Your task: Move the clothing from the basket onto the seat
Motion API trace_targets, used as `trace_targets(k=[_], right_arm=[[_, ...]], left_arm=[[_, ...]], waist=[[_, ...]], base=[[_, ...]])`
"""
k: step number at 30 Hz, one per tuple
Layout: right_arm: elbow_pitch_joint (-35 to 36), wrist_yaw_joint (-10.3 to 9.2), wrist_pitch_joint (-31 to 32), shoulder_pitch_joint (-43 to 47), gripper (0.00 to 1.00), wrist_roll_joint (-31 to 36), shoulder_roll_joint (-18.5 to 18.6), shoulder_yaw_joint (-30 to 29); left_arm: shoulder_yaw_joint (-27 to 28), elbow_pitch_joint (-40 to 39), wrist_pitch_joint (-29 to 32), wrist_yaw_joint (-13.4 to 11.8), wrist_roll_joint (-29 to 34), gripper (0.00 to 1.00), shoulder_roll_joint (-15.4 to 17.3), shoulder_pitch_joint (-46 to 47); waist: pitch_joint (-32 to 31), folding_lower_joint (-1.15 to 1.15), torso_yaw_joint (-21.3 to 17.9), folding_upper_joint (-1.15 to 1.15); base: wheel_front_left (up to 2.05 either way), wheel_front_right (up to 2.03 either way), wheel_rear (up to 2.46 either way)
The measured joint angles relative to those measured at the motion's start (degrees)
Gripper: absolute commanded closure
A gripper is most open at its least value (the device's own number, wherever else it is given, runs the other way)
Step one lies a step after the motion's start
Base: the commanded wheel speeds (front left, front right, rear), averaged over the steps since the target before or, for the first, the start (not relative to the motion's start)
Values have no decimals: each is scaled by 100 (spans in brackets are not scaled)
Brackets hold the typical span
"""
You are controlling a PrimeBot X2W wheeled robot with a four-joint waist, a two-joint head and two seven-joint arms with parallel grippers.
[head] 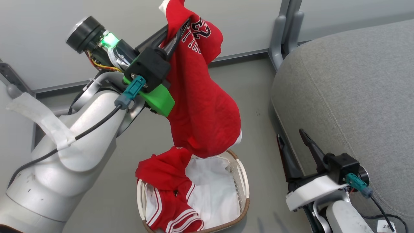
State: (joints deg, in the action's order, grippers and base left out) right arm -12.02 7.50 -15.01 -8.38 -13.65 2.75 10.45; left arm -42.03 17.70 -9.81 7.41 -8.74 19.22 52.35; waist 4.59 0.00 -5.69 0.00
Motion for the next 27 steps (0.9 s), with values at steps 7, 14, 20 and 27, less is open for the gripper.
trace_targets(k=[7, 14, 20, 27], right_arm=[[123, 0, 1, -550, 0, 121, 2, 515], [315, 0, 0, -1049, 0, 9, -1, 1452], [99, 0, 0, -1321, 0, -78, 1, 1916], [-558, 0, -7, -1735, 0, 116, 1, 1838]], left_arm=[[-60, -87, 47, 1, -91, 100, -38, 143], [-121, -35, 224, -37, -166, 100, -108, 141], [-199, 1, 446, -86, -200, 100, -250, 144], [-307, 104, 597, -137, -265, 100, -590, 249]], waist=[[-106, 0, -16, 0], [-144, 0, 16, 0], [-174, 0, 55, 0], [-185, 0, 175, 0]], base=[[0, 0, 0], [0, 0, 0], [0, 0, 0], [0, 0, 0]])
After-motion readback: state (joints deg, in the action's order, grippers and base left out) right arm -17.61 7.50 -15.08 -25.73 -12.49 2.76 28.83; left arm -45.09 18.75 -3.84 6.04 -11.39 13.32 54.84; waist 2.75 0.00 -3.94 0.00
